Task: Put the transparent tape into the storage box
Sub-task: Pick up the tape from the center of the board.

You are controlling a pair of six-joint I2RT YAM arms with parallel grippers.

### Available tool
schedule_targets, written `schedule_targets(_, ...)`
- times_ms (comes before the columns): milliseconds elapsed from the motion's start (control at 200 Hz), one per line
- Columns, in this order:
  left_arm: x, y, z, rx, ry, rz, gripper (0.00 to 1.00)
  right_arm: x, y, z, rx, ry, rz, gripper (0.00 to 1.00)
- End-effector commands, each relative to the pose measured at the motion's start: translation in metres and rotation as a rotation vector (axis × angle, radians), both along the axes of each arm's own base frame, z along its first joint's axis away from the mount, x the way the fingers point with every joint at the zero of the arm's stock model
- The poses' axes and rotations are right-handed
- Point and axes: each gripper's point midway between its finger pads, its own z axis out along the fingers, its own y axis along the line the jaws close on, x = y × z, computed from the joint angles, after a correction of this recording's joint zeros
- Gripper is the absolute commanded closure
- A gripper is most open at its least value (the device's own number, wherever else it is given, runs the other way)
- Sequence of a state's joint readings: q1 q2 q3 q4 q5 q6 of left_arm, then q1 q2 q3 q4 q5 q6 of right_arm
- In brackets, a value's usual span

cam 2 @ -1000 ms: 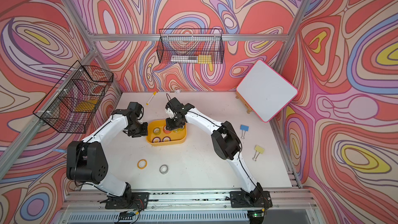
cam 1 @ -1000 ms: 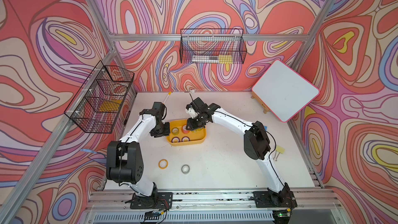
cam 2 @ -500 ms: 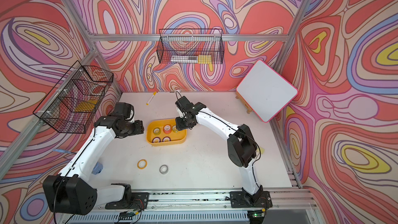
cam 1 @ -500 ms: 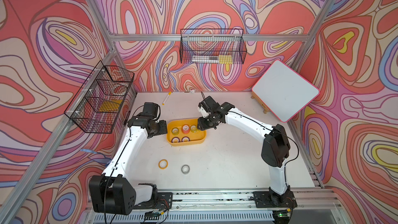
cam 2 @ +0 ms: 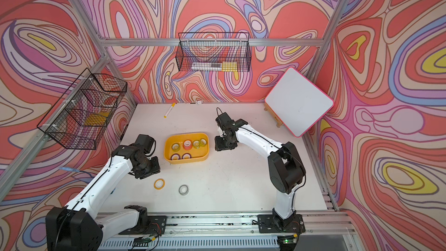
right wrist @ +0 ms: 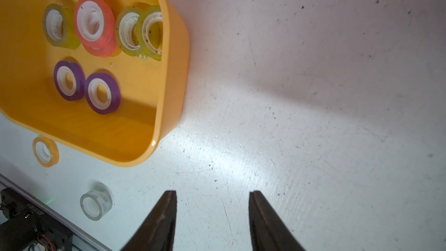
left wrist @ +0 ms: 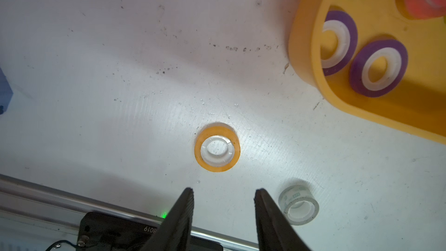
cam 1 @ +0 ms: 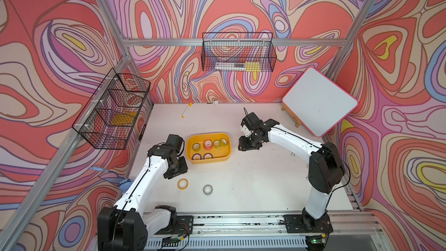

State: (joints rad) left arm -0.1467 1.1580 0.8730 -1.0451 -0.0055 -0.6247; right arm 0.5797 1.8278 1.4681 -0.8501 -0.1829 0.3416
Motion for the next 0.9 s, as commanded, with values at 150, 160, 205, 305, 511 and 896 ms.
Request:
schedule_targets(150, -0.023, -0.005, -0.025, -0.022, 0.077, 0.163, 0.54, 0.004, -0.005, 0.022, 0.115, -0.054, 0.009, 0.52)
schedule_targets(160, -0.024, -0.005, -0.027, -0.026, 0.080, 0.169, 0.55, 0.004, -0.005, 0.022, 0.116, -0.052, 0.008, 0.52)
schedule_targets(205, -0.030, -0.009, -0.036, -0.054, 0.098, 0.193, 0.54, 0.003, -0.007, 0.020, 0.118, -0.046, 0.009, 0.52)
schedule_targets(305, -0.039, -0.015, -0.050, -0.096, 0.110, 0.246, 0.55, 0.003, -0.013, 0.017, 0.126, -0.035, 0.003, 0.52)
schedule_targets(511, -0.044, -0.011, -0.056, -0.080, 0.105, 0.304, 0.55, 0.006, -0.018, 0.014, 0.147, -0.017, -0.001, 0.53)
schedule_targets(896, -0.036, -0.008, -0.075, -0.054, 0.118, 0.354, 0.57, 0.012, -0.025, 0.010, 0.164, 0.001, -0.005, 0.54)
